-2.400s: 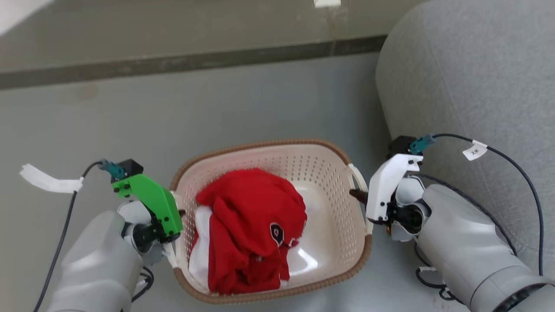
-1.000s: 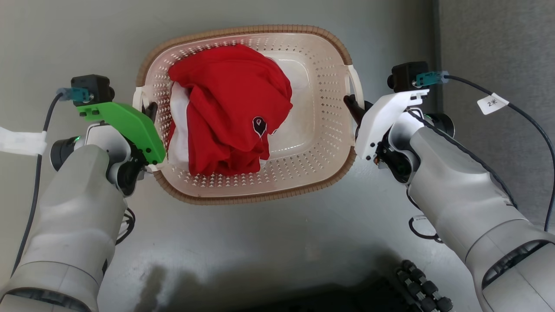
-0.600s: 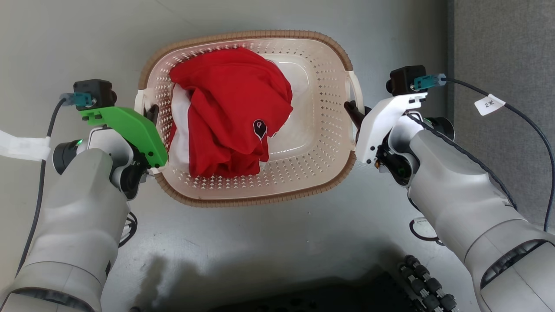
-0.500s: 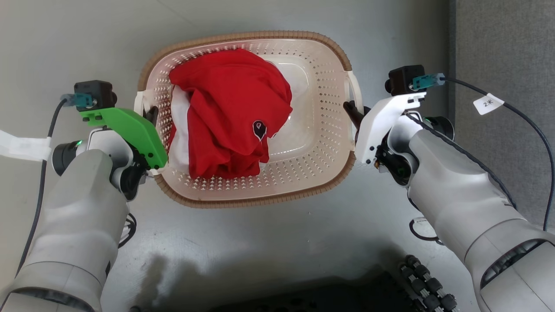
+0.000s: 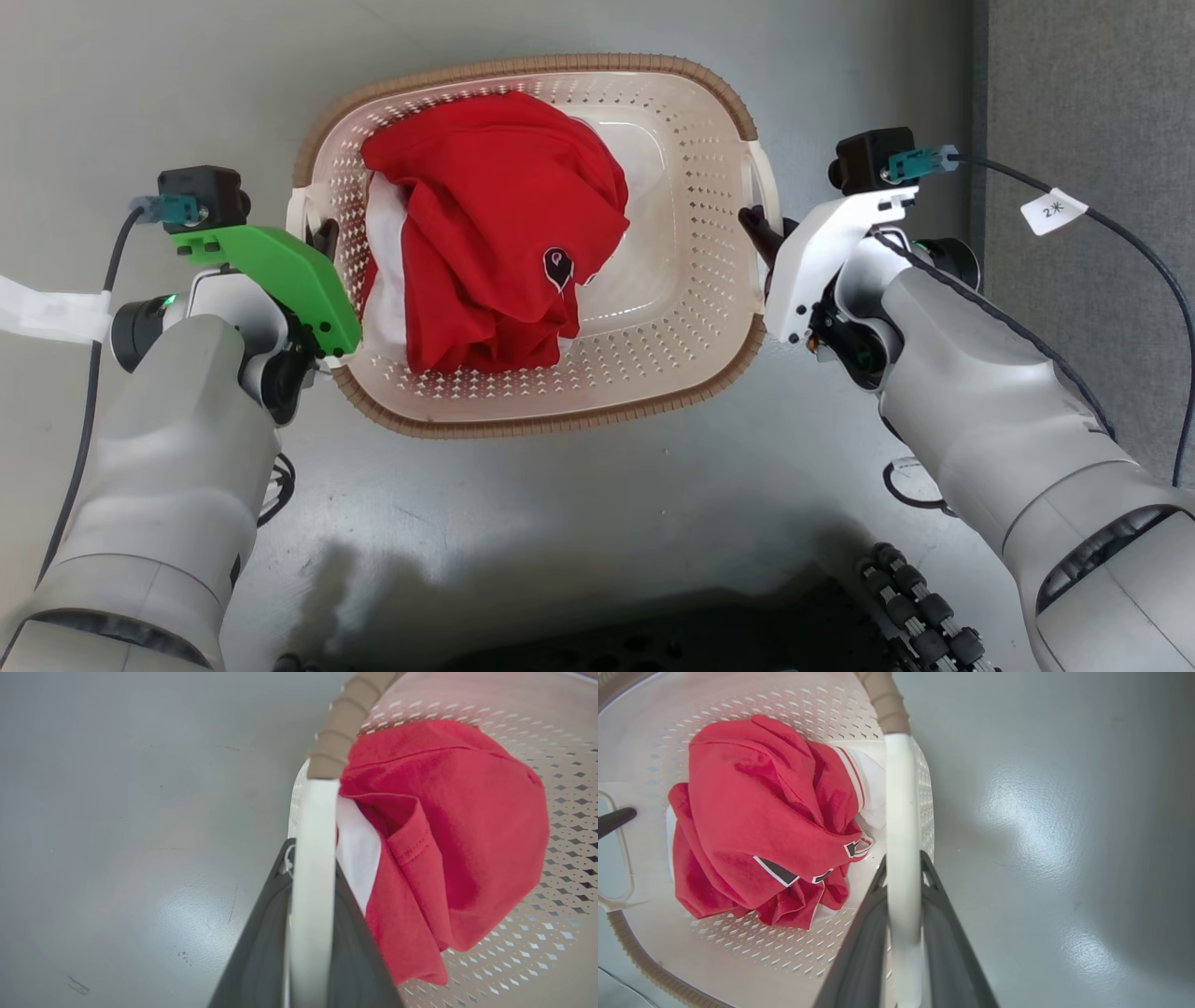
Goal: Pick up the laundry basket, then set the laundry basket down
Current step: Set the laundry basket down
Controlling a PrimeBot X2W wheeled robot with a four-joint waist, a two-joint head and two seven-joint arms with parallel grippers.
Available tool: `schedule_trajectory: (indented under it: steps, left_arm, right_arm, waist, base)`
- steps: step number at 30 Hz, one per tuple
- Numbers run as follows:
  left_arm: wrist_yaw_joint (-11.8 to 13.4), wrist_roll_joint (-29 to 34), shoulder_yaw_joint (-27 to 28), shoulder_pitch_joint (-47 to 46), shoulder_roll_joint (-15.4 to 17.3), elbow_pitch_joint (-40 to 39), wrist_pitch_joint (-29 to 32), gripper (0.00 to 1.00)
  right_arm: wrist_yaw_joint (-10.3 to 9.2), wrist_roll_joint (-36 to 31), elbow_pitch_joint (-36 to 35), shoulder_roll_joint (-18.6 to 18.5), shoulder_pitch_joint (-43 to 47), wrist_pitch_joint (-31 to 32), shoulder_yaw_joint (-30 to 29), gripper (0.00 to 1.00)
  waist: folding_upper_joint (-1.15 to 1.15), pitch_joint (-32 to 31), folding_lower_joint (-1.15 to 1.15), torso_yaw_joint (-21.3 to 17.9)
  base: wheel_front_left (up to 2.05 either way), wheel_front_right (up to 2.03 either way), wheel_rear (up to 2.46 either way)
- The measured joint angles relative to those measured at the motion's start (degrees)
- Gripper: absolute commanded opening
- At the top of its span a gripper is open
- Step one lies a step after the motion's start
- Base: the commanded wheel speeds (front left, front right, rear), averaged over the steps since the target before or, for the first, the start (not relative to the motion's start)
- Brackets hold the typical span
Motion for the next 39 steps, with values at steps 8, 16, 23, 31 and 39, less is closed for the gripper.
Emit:
schedule_trajectory:
  steps: [8,16,23,31,39]
  left_arm:
    - [0.02,-0.26,-1.15,-0.44,-0.16,-1.19,-0.73,0.98]
    - [0.02,-1.76,-1.18,-1.20,-0.21,-2.23,-1.99,1.00]
    - [0.01,-2.03,-2.54,-0.34,-0.11,-1.67,-3.52,1.00]
    - [0.01,-1.59,-3.81,1.87,0.38,-1.70,-6.38,1.00]
    - [0.01,0.30,-5.55,5.15,1.63,-2.78,-10.91,1.00]
  right_arm:
    - [0.78,1.21,-1.76,-1.25,-0.11,-0.96,1.07,1.00]
    - [0.79,1.68,-1.79,-1.16,-0.12,-2.15,1.71,1.00]
    - [0.80,1.79,0.37,-1.18,-0.08,-4.72,1.58,1.00]
    - [0.82,0.48,0.79,-1.25,0.15,-8.65,2.76,1.00]
    - [1.30,-0.43,0.65,-1.49,3.07,-13.21,3.27,1.00]
  waist:
    - [0.00,0.35,0.00,0.29]
    - [0.00,0.23,0.00,0.75]
    - [0.00,-2.25,0.00,1.05]
    - [0.00,-6.03,0.00,1.05]
    - [0.00,-11.71,0.00,0.86]
  base:
    - [0.00,0.00,0.00]
    - [0.00,0.00,0.00]
    - [0.00,0.00,0.00]
    - [0.00,0.00,0.00]
    - [0.00,0.00,0.00]
